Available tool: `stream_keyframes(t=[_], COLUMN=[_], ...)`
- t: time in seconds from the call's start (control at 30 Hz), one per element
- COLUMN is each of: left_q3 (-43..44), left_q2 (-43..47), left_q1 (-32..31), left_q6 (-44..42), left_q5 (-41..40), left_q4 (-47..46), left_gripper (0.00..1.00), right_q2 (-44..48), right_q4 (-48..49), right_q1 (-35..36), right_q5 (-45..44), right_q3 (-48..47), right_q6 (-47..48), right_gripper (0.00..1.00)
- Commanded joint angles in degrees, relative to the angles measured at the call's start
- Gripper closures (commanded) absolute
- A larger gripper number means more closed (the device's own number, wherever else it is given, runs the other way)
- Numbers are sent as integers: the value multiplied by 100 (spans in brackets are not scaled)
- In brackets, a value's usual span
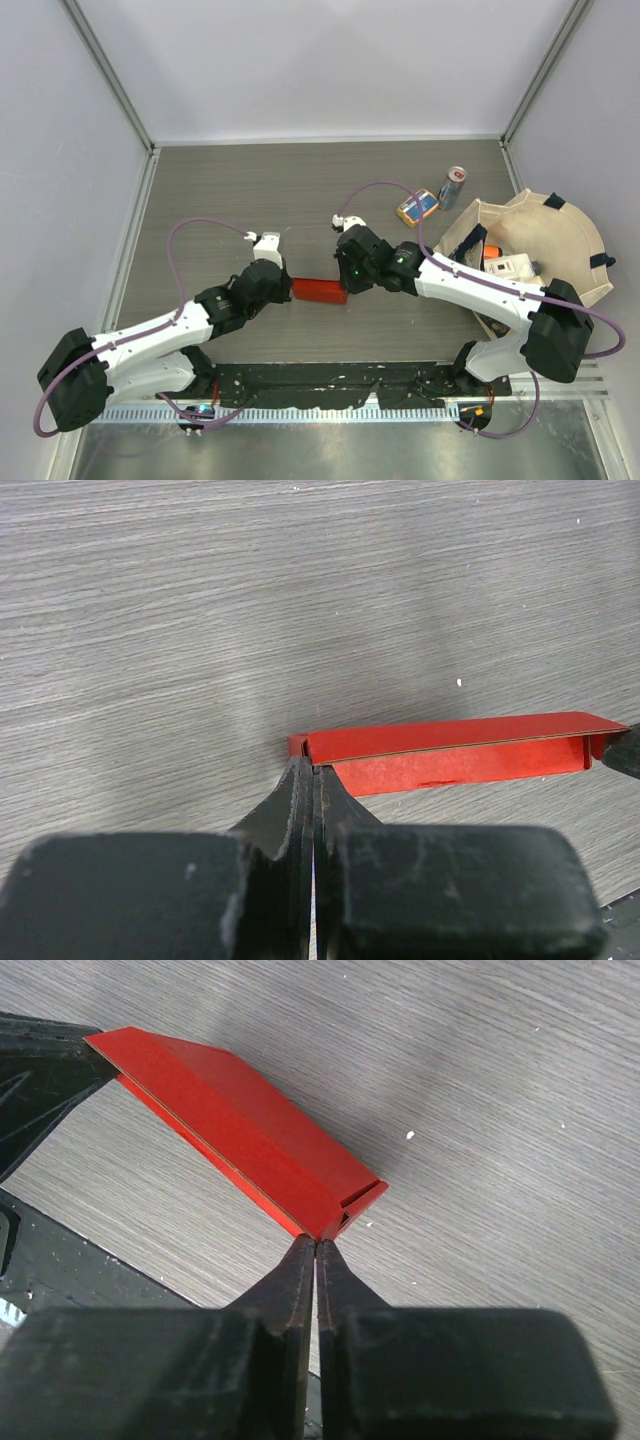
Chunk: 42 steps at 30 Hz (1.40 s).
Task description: Fold the paper box
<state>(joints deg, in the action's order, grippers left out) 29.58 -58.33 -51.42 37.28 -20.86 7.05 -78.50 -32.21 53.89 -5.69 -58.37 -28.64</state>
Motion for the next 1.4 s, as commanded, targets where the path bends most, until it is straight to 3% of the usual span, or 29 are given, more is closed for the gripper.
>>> stream_keyframes(t=[0.0,0.8,1.0,1.13,1.37], left_q3=[171,144,100,56,30], left_q2=[5,-100,-30,23,-21], left_q1=[-70,-316,-325,-325,-325], left_q6=[52,166,175,175,184], left_q5=[47,3,-58,-120,-120], left_q4=[25,-99,-81,-46,-37], left_gripper=[100,100,100,100,100], right_q2=[-16,405,458,397,344], right_q4=[215,1867,1437,561,162], right_q1=[25,-335,-370,-370,-327], right_q5=[-2,851,701,272,-63], right_q3=[-210,783,757,459,326], right_q6=[-53,-1811,-1392,-810,-406], right_gripper=[96,99,99,99,99])
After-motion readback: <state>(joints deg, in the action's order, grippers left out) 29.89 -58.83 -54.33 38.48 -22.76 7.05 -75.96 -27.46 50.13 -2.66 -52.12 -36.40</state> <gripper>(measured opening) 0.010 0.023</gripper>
